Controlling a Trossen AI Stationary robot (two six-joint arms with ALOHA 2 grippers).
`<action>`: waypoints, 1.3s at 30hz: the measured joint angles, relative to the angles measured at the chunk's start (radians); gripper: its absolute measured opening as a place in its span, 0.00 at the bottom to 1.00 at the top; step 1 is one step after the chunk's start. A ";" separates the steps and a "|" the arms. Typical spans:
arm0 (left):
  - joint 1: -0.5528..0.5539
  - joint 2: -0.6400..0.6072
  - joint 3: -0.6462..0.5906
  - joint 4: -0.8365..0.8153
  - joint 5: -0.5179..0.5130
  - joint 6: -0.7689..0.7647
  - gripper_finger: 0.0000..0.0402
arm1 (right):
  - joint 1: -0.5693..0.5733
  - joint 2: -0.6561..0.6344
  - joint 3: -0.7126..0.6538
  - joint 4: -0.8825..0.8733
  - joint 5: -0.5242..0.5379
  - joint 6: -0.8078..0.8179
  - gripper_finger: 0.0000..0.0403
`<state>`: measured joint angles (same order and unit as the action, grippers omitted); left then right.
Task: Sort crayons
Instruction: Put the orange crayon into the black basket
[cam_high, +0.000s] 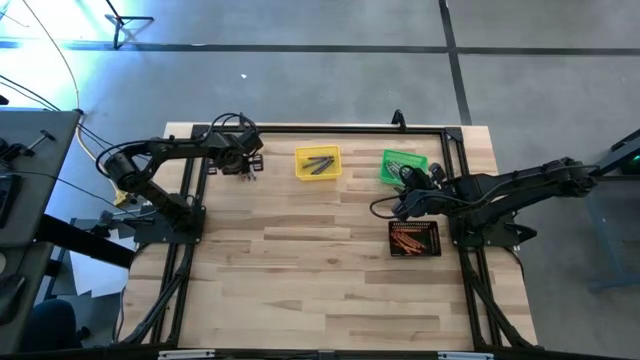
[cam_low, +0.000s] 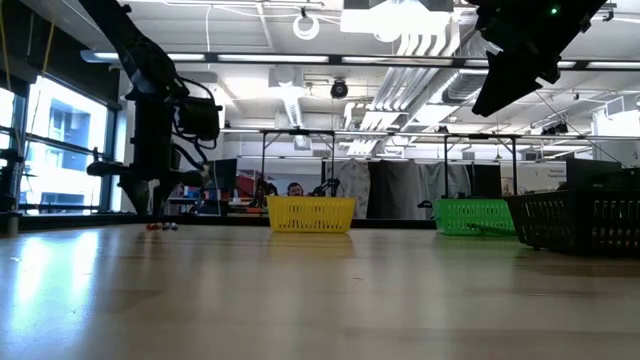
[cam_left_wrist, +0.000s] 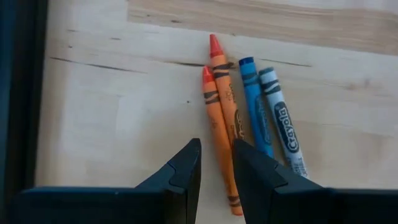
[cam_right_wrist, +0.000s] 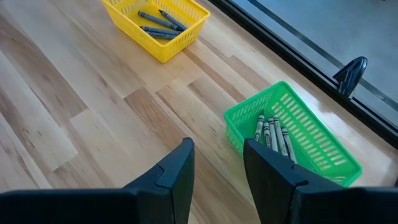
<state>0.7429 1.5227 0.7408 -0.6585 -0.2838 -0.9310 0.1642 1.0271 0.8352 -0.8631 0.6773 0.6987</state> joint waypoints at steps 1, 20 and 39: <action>0.000 0.000 -0.007 0.010 0.000 0.000 0.19 | 0.000 0.000 0.000 -0.003 0.000 0.000 0.33; -0.001 -0.006 -0.119 0.091 -0.010 -0.025 0.11 | 0.000 0.000 0.000 -0.006 0.000 0.000 0.33; -0.026 -0.078 -0.118 0.067 0.045 0.193 0.00 | 0.000 0.000 0.000 -0.059 -0.087 0.000 0.33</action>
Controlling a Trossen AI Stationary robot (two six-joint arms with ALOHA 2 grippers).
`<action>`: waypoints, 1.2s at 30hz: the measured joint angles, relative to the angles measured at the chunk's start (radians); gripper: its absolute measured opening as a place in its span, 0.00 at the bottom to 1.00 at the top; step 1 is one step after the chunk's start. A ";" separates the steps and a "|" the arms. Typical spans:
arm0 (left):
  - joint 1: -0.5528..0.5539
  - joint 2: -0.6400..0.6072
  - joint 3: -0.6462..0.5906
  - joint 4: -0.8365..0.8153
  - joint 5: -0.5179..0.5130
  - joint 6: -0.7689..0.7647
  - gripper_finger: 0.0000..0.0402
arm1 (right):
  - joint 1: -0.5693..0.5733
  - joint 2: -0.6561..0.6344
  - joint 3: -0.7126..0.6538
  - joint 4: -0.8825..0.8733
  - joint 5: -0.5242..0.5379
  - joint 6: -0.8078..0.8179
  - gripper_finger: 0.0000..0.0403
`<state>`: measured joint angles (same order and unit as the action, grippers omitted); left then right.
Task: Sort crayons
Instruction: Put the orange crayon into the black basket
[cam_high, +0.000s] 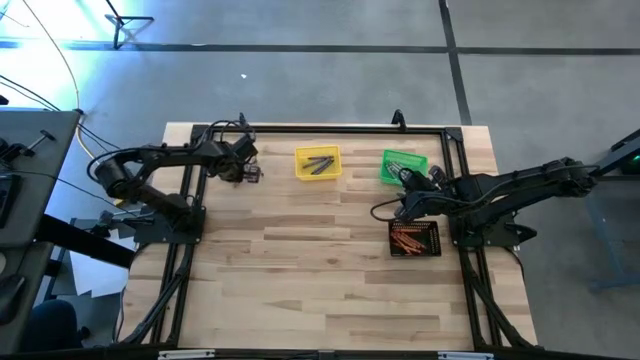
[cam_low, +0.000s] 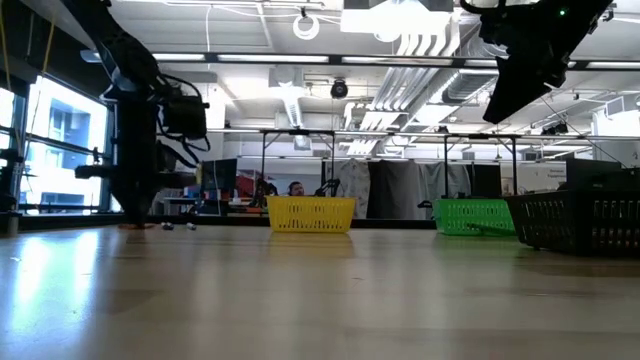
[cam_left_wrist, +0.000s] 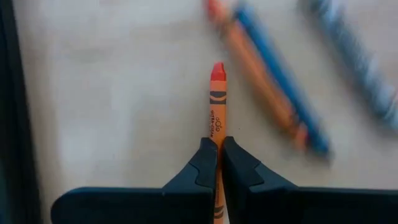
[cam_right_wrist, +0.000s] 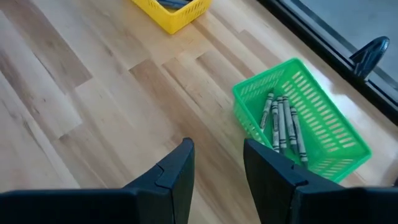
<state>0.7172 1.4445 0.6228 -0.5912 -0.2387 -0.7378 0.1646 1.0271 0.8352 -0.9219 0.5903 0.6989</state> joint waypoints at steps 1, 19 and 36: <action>0.001 -0.015 -0.002 -0.015 0.010 0.014 0.00 | 0.000 0.000 0.000 0.000 -0.001 0.000 0.33; -0.221 -0.387 0.003 0.175 0.012 0.208 0.00 | 0.000 0.000 0.000 0.045 0.087 -0.061 0.33; -0.715 -0.353 -0.158 1.087 -0.014 0.340 0.00 | -0.153 0.007 -0.395 1.403 -0.296 -0.389 0.33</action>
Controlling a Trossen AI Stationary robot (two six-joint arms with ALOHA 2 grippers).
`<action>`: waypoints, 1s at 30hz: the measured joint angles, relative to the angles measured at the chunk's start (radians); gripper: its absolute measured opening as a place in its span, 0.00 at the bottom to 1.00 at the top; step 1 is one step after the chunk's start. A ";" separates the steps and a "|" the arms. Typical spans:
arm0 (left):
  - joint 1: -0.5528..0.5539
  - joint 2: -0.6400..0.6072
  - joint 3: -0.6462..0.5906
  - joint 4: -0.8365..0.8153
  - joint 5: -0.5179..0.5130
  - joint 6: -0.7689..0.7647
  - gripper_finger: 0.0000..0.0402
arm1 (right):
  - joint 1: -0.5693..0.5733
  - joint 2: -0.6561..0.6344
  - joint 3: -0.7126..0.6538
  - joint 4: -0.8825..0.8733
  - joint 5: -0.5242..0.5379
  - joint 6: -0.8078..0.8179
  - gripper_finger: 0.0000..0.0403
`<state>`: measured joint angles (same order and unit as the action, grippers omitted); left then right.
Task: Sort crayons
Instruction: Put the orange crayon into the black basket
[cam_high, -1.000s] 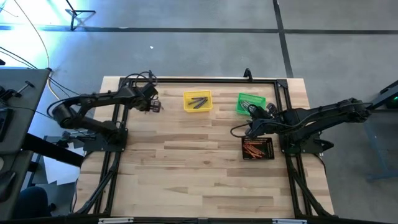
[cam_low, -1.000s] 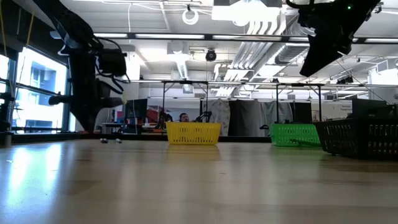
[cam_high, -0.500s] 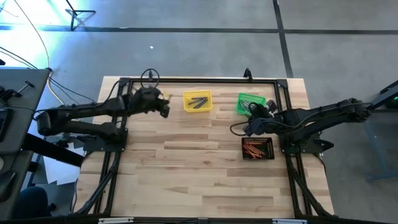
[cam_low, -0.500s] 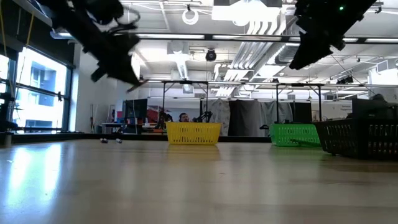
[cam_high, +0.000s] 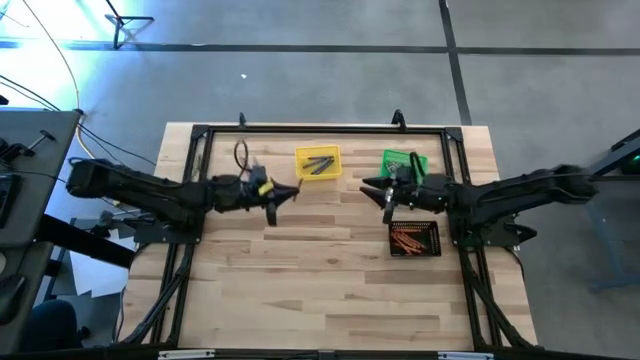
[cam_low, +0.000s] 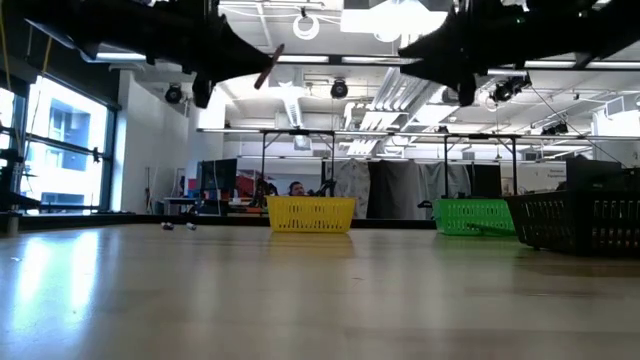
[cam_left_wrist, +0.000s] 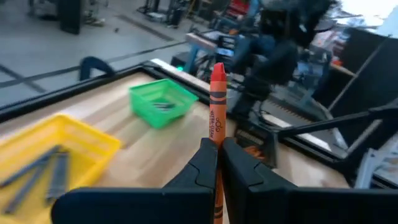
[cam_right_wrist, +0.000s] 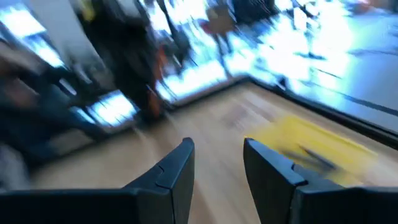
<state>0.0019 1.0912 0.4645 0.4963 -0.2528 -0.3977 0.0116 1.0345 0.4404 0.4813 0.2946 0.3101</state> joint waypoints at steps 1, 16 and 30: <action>-0.025 0.026 -0.002 0.036 -0.018 0.000 0.00 | -0.006 0.010 -0.016 0.083 -0.033 0.015 0.33; -0.186 0.342 0.083 0.431 -0.124 0.090 0.00 | 0.097 0.230 0.084 0.312 -0.076 -0.028 0.33; -0.255 0.361 0.114 0.430 -0.145 0.140 0.00 | 0.140 0.235 0.103 0.288 -0.108 -0.060 0.33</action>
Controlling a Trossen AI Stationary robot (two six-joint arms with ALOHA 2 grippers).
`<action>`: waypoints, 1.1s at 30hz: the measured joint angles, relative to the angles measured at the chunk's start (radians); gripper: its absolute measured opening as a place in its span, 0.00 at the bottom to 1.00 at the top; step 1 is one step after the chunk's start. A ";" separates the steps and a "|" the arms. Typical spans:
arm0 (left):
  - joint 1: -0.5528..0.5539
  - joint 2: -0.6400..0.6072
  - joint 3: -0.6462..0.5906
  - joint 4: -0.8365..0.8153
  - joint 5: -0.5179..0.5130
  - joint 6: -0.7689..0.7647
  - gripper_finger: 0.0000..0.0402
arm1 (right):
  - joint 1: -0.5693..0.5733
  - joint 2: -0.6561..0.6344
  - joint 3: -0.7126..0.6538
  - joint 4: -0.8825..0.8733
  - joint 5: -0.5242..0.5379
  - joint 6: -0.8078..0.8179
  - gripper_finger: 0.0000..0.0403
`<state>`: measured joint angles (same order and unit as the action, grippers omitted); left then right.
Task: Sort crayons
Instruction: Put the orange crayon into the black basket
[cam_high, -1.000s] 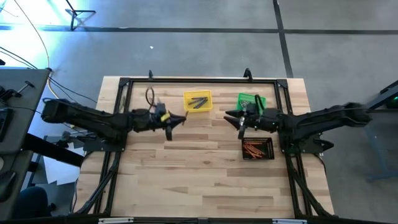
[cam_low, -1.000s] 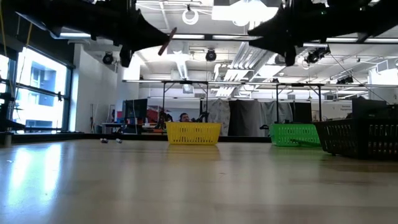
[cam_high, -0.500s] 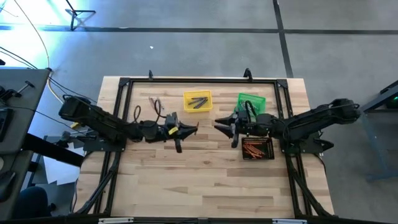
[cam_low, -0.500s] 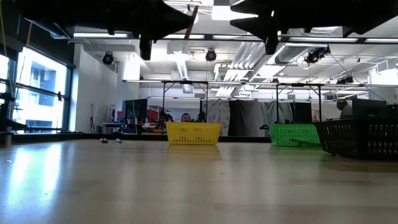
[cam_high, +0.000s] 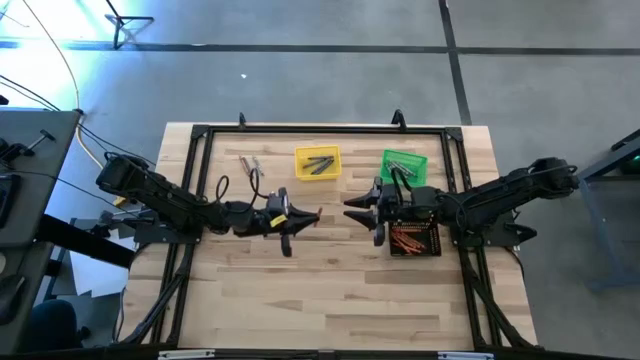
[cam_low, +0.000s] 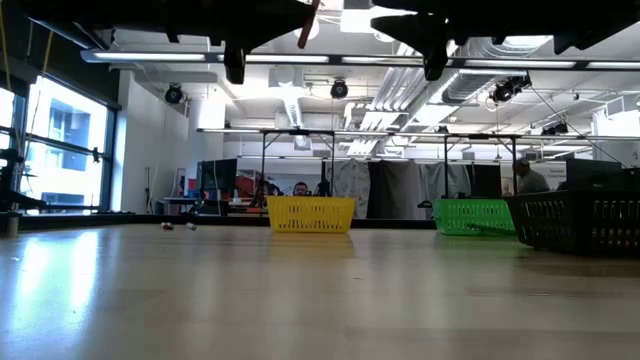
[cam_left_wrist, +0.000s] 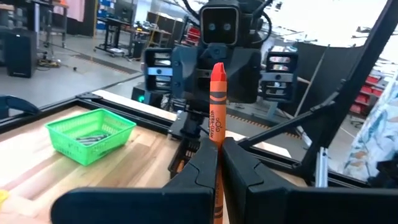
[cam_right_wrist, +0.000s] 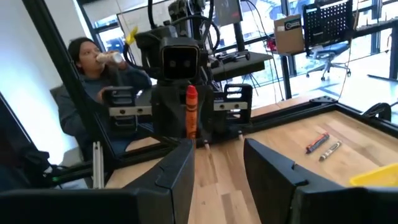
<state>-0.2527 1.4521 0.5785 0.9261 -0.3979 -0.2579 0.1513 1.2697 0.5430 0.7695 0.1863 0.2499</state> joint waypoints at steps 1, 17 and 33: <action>0.000 0.000 0.000 0.000 -0.007 0.000 0.00 | 0.000 0.000 0.000 0.004 0.000 0.008 0.33; 0.011 0.000 0.045 -0.018 -0.029 0.031 0.00 | -0.035 0.000 0.000 0.065 -0.089 0.115 0.33; -0.002 0.024 0.086 -0.067 -0.065 0.035 0.00 | -0.044 0.137 0.273 -0.257 -0.091 0.081 0.33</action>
<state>-0.2544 1.4760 0.6643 0.8589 -0.4626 -0.2234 0.1074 1.4067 0.8161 0.5126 0.0953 0.3307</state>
